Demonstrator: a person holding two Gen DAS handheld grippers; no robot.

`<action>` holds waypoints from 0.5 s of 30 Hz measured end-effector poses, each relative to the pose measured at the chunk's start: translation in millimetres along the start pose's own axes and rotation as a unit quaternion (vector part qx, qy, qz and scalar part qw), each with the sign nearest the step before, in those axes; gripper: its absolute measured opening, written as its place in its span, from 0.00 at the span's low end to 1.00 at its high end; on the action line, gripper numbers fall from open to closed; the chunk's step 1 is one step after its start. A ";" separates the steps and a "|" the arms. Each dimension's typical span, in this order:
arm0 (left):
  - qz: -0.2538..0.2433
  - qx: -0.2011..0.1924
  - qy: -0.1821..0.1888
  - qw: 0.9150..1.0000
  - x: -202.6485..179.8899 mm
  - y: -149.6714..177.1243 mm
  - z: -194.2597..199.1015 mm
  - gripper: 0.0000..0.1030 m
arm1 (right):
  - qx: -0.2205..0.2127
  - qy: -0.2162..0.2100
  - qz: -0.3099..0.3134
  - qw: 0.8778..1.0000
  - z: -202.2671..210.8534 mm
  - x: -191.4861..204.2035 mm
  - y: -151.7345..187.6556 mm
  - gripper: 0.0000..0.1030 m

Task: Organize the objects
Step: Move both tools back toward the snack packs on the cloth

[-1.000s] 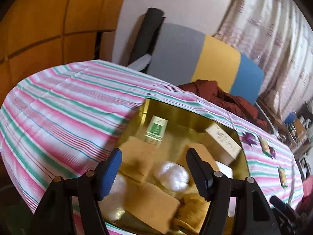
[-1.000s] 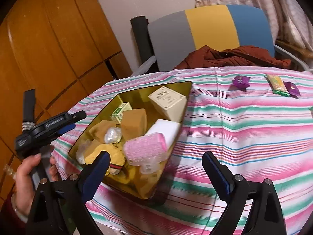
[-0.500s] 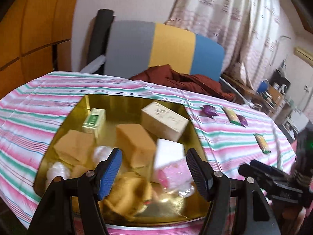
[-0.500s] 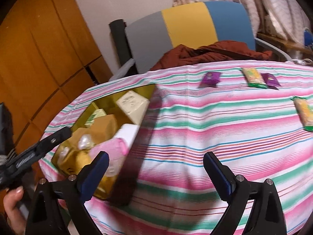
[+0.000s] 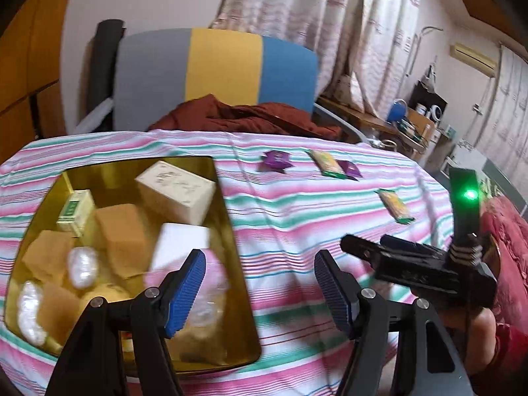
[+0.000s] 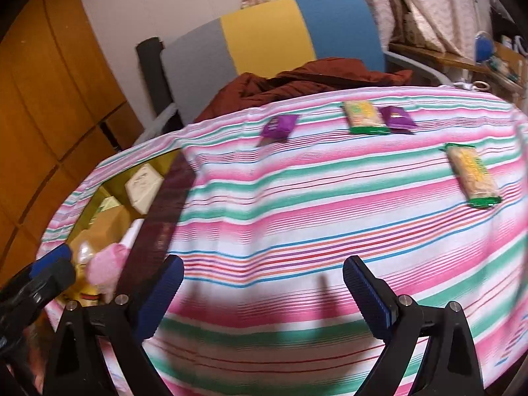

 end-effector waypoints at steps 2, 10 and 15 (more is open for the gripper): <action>-0.003 0.007 0.009 1.000 -9.1 2.0 -4.2 0.67 | -0.003 0.019 -0.006 1.000 0.6 -12.5 -2.7 0.95; -0.028 0.032 0.040 0.998 -50.8 11.2 -22.2 0.68 | 0.001 0.094 -0.027 0.995 -0.8 -73.1 -12.2 0.95; -0.039 0.050 0.055 0.996 -69.6 17.9 -34.7 0.68 | -0.002 0.114 -0.046 0.992 1.9 -101.1 -13.4 0.95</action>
Point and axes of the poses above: each gripper's, at about its wrist camera, not at the fingertips, and z roughly against the way its jaws point, x to its left, y to its underside, the point moved 7 cm from there along -z, roughly the way its jaws point, and after that the axes turned 4 degrees about -x, right-handed, at the moved point
